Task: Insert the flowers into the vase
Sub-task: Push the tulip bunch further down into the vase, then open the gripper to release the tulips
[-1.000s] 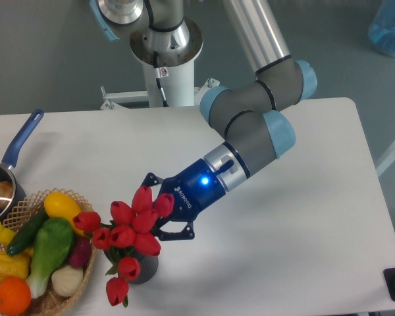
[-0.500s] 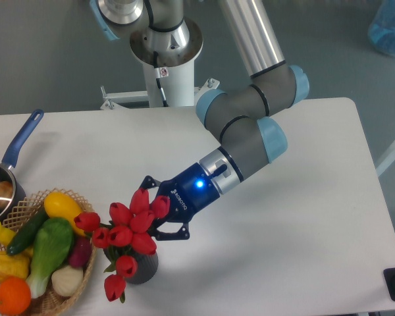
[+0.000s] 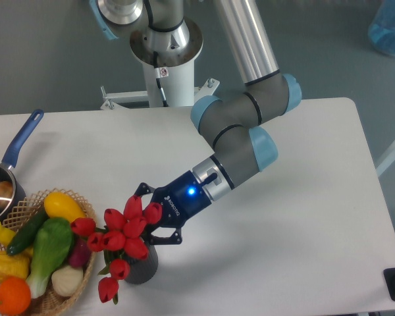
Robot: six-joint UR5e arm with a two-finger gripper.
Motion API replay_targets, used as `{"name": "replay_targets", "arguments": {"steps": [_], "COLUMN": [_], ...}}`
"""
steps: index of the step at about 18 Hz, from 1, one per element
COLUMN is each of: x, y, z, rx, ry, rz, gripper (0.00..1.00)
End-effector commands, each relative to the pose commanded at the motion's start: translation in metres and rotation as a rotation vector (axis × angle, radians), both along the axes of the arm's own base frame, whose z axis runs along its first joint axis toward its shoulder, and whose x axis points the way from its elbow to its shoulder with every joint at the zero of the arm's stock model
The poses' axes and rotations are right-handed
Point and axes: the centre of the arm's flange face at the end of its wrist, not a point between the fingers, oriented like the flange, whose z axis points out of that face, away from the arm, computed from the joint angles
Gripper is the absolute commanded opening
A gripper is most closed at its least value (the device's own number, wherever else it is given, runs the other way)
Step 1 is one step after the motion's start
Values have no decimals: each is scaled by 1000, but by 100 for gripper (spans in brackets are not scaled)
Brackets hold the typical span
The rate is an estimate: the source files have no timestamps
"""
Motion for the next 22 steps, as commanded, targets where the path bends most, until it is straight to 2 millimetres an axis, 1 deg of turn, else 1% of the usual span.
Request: {"name": "replay_targets", "arguments": {"steps": [2,3,4,5,11,14,15,17,20,21,22], "x": [0,1,1,0,-2,-11,-17,-24,-44,-52,-59], "y": [-1,-2,-2,-4,-10,-19,-24,-32,-49,-52,-55], "z": [-2,-5,-5,-6,-9,-12,-13,-15,-14,-11,1], "rx": [9,11,12,20,44,40,37,34,35,40,53], "ry": [10,14,15,18,47,45,42,37,44,53,72], "rz": [-3,-5,-6,-5,-7,13,26,43,83,95,104], "gripper": [26,40,80,100,100,100,100,100,100,100,100]}}
